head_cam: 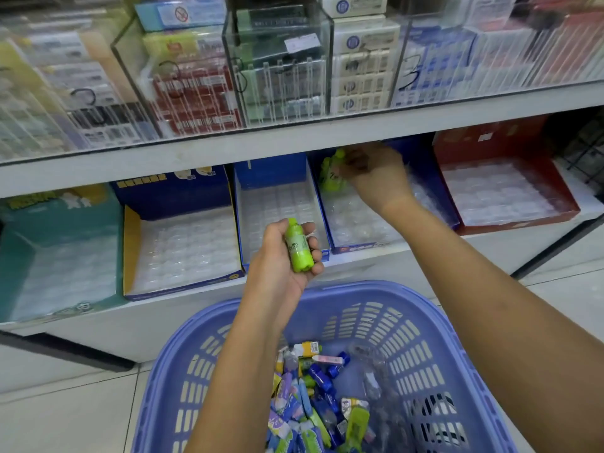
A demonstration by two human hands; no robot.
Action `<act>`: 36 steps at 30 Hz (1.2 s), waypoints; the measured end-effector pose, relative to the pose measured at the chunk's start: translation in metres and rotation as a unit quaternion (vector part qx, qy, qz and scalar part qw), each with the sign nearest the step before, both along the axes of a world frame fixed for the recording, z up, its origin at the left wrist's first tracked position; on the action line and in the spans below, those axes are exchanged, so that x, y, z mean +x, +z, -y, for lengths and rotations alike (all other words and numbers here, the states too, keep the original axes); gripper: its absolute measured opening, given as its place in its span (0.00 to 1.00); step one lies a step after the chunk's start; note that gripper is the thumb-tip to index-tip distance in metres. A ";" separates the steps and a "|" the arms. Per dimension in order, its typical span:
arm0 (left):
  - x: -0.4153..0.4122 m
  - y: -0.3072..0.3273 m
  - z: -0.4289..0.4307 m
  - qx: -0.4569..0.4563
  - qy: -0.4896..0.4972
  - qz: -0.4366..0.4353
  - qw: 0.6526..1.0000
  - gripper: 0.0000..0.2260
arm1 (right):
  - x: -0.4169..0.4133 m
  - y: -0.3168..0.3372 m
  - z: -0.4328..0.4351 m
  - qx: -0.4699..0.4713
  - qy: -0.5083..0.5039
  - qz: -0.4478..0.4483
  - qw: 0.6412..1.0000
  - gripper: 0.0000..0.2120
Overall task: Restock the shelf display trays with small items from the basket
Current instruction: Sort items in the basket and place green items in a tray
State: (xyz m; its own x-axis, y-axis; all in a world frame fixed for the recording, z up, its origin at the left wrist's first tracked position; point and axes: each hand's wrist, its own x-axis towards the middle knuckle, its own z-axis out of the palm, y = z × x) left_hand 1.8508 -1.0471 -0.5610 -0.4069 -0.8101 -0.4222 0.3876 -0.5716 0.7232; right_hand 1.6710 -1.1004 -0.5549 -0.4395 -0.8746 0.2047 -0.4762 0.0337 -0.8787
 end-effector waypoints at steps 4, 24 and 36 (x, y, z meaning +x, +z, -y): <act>0.006 0.001 0.000 -0.010 -0.008 -0.033 0.999 0.17 | 0.002 -0.025 0.007 -0.017 0.010 -0.110 0.994 0.10; 0.014 -0.001 -0.012 -0.222 0.009 0.107 0.969 0.09 | 0.018 0.000 -0.025 0.079 0.022 -0.013 0.997 0.16; -0.003 0.001 -0.021 -0.341 0.110 0.155 0.921 0.14 | 0.040 0.044 -0.087 0.079 0.157 0.219 0.960 0.09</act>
